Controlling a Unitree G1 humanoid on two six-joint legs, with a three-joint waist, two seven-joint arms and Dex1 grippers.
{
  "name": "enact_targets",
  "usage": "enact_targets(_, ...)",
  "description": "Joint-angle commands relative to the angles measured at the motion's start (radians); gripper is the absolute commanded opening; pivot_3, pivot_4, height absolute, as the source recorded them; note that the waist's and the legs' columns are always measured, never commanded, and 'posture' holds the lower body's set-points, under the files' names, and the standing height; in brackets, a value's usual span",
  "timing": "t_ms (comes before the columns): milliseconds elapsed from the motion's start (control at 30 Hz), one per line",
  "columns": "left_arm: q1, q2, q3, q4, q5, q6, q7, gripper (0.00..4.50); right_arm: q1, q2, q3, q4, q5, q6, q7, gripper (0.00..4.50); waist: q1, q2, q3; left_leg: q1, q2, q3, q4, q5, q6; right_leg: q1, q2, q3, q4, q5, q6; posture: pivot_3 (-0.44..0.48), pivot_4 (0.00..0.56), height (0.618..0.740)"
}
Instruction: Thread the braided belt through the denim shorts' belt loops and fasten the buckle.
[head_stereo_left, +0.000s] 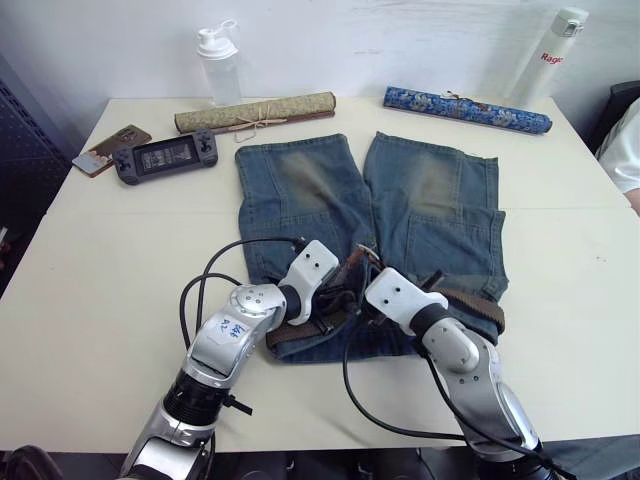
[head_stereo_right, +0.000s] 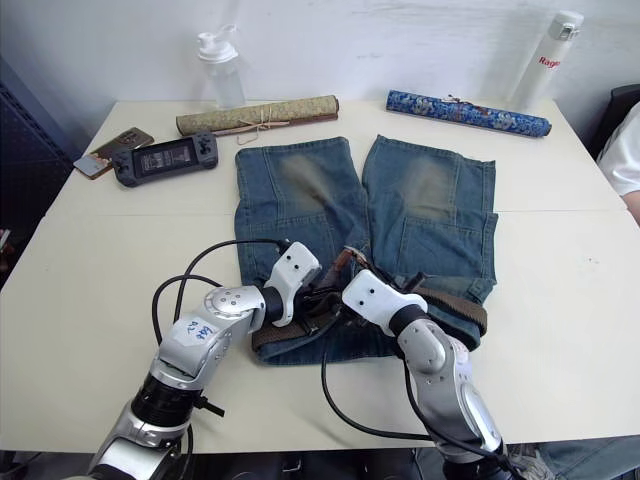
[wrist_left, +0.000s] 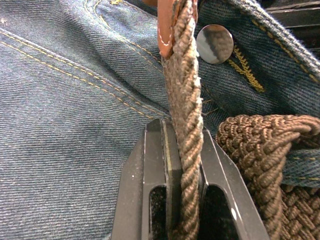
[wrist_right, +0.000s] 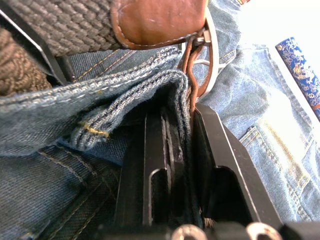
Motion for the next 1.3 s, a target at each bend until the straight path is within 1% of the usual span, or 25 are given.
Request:
enact_targets(33,0.031,0.009,-0.013,-0.025,-0.017,0.016,-0.010,0.00,-0.010,0.007,-0.025,-0.032,0.009,0.002,-0.013,0.02,0.000,0.000,0.000,0.000,0.000,0.000,0.000,0.000,0.000,0.000,0.000,0.000,0.000,0.000,0.000,0.000,0.150,0.717)
enact_targets(133,0.038,0.019,-0.019,-0.023,-0.015,0.019,-0.013,0.00,-0.014,0.008,-0.027,-0.033,0.012,0.004,-0.016,0.02,0.000,0.000,0.000,0.000,0.000,0.000,0.000,0.000,0.000,0.000,0.000,0.000,0.000,0.000,0.000,0.000,0.150,0.717)
enact_targets(500,0.045,0.014,-0.016,-0.004,-0.015,0.031,-0.003,0.00,-0.013,0.009,-0.032,-0.042,0.019,0.005,-0.020,0.02,0.000,0.000,0.000,0.000,0.000,0.000,0.000,0.000,0.000,0.000,0.000,0.001,0.000,0.000,0.000,0.000,0.150,0.717)
enact_targets(700,0.051,-0.020,0.032,0.019,-0.040,0.078,0.020,0.00,-0.011,0.009,-0.034,-0.045,0.019,0.006,-0.023,0.02,-0.001,0.000,0.000,0.000,0.000,0.000,0.000,0.000,0.000,0.000,0.000,0.002,0.000,0.000,0.000,0.000,0.150,0.717)
enact_targets(867,0.055,0.001,0.012,0.019,-0.036,0.075,0.017,0.00,-0.013,0.006,-0.031,-0.044,0.019,0.007,-0.022,0.02,-0.001,0.000,0.000,0.000,0.000,0.000,-0.001,0.000,0.000,0.000,0.000,0.002,0.000,0.000,0.000,0.000,0.150,0.717)
enact_targets(1033,0.047,0.003,0.006,0.022,-0.035,0.067,0.018,0.00,-0.010,-0.002,-0.021,-0.044,0.013,0.002,-0.016,0.02,-0.001,0.000,-0.001,0.000,0.000,0.000,-0.001,0.000,0.000,0.000,0.000,0.003,0.000,0.000,0.000,0.000,0.150,0.717)
enact_targets(1300,-0.012,-0.038,0.012,0.052,-0.037,0.060,0.037,0.00,0.008,-0.041,0.024,-0.030,-0.011,-0.024,0.001,0.02,0.003,0.000,-0.001,0.000,0.000,0.000,-0.001,0.000,0.000,0.000,0.000,0.003,-0.002,0.000,0.000,0.000,0.150,0.717)
